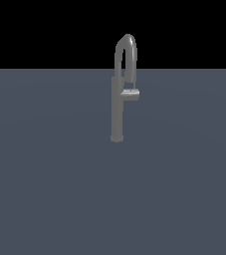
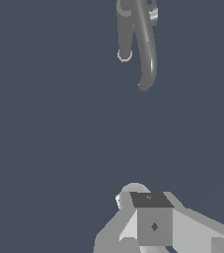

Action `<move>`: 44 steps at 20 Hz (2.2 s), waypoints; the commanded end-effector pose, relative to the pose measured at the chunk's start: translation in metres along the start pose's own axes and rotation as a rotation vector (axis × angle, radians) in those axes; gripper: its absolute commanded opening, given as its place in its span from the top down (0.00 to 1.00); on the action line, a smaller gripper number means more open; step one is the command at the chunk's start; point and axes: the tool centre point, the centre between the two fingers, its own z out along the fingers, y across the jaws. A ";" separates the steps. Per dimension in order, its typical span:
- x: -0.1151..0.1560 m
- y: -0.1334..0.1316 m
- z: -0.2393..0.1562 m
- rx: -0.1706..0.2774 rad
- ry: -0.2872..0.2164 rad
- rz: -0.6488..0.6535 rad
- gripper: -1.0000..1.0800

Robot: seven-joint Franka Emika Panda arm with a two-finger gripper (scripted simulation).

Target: Turn on the faucet by rotating a designated handle.

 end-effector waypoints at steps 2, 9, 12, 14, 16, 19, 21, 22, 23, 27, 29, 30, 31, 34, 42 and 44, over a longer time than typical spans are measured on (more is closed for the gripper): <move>0.019 -0.003 -0.002 0.042 -0.049 0.043 1.00; 0.059 -0.007 -0.002 0.130 -0.150 0.130 1.00; 0.076 -0.007 -0.001 0.168 -0.193 0.167 1.00; 0.088 -0.007 -0.001 0.194 -0.223 0.193 1.00; 0.099 -0.007 0.001 0.220 -0.253 0.218 1.00; 0.117 -0.006 0.003 0.259 -0.297 0.257 1.00; 0.128 -0.005 0.006 0.286 -0.327 0.282 1.00; 0.134 -0.005 0.007 0.299 -0.342 0.295 1.00; 0.140 -0.004 0.008 0.312 -0.357 0.308 1.00; 0.163 -0.001 0.014 0.366 -0.418 0.360 1.00; 0.174 0.001 0.018 0.393 -0.449 0.386 1.00; 0.179 0.002 0.020 0.407 -0.465 0.399 1.00; 0.185 0.003 0.022 0.421 -0.480 0.412 1.00; 0.202 0.007 0.029 0.463 -0.528 0.452 1.00; 0.245 0.019 0.053 0.580 -0.660 0.564 1.00; 0.255 0.023 0.061 0.611 -0.694 0.593 1.00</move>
